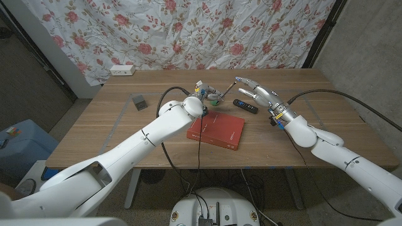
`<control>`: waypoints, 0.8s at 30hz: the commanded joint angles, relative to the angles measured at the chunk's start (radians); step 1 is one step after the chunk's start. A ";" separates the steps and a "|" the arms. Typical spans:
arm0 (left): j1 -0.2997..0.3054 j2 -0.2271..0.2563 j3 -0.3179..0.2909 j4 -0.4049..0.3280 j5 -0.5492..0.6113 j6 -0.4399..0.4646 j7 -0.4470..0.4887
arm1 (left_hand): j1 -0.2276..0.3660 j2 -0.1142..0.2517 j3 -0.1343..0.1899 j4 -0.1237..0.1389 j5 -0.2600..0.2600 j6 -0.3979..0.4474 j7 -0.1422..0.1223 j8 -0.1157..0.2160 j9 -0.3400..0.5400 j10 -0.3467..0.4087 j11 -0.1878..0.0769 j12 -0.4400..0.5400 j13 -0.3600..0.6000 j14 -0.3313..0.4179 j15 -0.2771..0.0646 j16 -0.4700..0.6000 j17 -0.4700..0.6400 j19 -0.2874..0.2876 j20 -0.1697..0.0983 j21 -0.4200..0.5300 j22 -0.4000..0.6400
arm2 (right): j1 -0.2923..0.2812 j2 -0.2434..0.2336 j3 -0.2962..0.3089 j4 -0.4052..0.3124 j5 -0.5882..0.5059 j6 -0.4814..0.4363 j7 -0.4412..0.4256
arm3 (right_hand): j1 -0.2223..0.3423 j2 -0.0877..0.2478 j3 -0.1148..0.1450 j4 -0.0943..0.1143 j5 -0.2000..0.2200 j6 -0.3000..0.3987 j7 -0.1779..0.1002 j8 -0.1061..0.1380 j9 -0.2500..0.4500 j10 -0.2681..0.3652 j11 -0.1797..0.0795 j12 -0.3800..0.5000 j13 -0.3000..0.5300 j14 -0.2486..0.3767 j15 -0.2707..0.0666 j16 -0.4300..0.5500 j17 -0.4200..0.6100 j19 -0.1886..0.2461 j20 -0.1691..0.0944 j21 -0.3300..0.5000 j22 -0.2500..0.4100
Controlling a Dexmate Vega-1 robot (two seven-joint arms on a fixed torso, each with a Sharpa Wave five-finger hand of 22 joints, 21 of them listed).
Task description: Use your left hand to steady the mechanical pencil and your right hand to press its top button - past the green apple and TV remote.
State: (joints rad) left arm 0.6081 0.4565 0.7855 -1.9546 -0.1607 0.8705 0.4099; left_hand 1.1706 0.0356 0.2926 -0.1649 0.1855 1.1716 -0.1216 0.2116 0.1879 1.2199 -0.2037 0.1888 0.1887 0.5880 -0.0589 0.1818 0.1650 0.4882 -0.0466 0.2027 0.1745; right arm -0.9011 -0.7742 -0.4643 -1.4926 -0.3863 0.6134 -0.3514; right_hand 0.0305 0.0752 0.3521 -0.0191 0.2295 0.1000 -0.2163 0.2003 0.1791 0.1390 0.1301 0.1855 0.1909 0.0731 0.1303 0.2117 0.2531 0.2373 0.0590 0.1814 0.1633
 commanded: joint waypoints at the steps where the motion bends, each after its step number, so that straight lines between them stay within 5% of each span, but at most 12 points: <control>1: 0.000 -0.002 0.003 0.003 0.005 -0.007 -0.001 | 0.002 0.007 -0.002 -0.002 0.005 0.004 0.007 -0.003 0.003 0.026 -0.022 0.006 0.001 0.009 -0.159 -0.002 0.003 0.007 -0.084 0.004 0.002 | 0.005 0.004 -0.007 0.014 0.008 0.009 0.008 | -0.001 0.011 0.000 0.008 0.006 0.005 -0.004 0.005 0.004 -0.005 0.001 0.007 0.000 -0.007 -0.003 0.002 0.005 0.005 0.000 0.005 0.003; 24: 0.004 0.000 0.003 0.006 0.012 -0.020 -0.002 | 0.004 0.008 -0.007 -0.002 0.005 0.004 0.007 -0.003 0.003 0.028 -0.022 0.006 0.002 0.009 -0.159 -0.003 0.003 0.006 -0.085 0.003 0.002 | 0.010 0.011 -0.015 0.022 0.021 0.017 0.025 | -0.002 0.013 0.001 0.012 0.008 0.013 -0.004 0.003 0.003 -0.012 -0.005 0.007 0.000 -0.012 -0.008 0.002 0.005 0.004 -0.004 0.004 0.003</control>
State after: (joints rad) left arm 0.6079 0.4550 0.7878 -1.9495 -0.1529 0.8580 0.4082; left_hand 1.1744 0.0314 0.2899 -0.1676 0.1855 1.1716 -0.1216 0.2116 0.1887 1.2199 -0.2038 0.1882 0.1879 0.5897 -0.0572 0.1818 0.1650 0.4881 -0.0465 0.2027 0.1744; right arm -0.8904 -0.7659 -0.4770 -1.4716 -0.3731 0.6268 -0.3328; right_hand 0.0305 0.0753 0.3522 -0.0108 0.2332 0.1035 -0.2199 0.2003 0.1790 0.1319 0.1230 0.1855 0.1909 0.0641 0.1212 0.2117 0.2531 0.2373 0.0590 0.1813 0.1633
